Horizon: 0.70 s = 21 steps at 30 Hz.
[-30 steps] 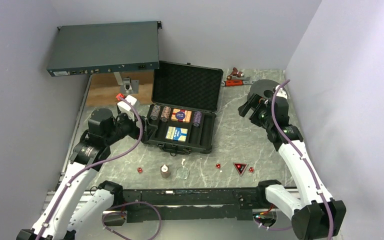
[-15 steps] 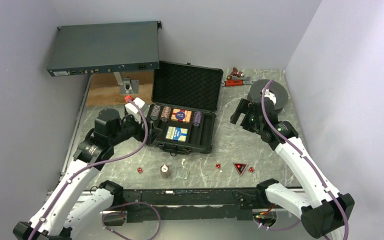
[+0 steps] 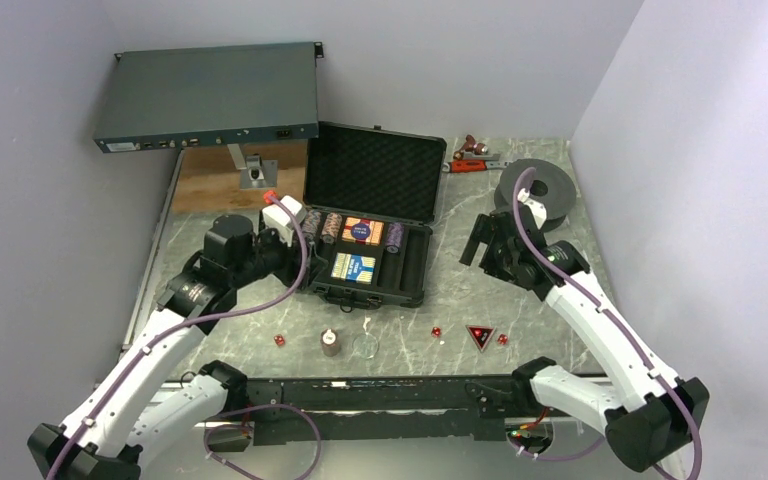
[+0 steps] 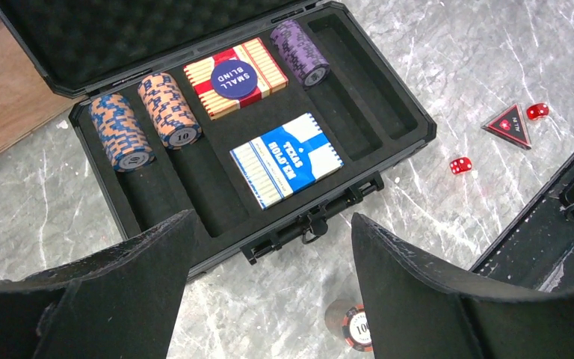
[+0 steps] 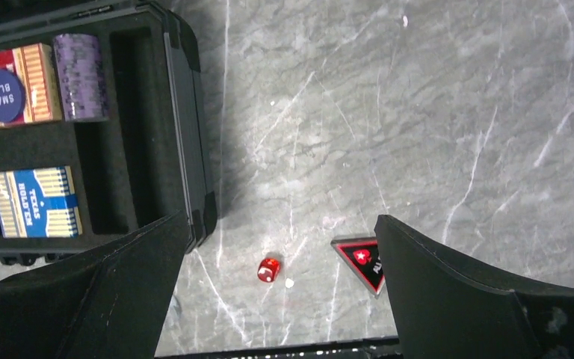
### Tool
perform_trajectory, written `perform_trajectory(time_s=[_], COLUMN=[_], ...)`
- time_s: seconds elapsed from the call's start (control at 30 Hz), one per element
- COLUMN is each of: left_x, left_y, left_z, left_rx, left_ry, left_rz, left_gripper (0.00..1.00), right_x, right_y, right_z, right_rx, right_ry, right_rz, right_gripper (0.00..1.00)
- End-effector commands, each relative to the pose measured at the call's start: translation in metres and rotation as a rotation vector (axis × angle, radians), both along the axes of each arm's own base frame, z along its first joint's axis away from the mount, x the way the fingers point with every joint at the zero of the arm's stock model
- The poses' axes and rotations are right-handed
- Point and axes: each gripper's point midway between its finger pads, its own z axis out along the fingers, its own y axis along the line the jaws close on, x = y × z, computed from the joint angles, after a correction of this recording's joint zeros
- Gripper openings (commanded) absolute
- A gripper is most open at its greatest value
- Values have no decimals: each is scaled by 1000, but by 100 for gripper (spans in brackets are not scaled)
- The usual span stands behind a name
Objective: Pack up texas hold em set
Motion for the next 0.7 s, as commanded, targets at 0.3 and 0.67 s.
perform_trajectory(time_s=[0.3, 0.67], left_x=[4, 5], left_y=[1, 5], left_z=[-2, -7], left_rx=[45, 96], left_ry=[-7, -11], left_rz=[26, 63], left_gripper=[79, 78], right_x=[-55, -60], right_y=[2, 35], right_z=[-45, -79], right_rx=[86, 97], right_ry=[144, 261], right_rz=[-18, 112], right_gripper=[97, 89])
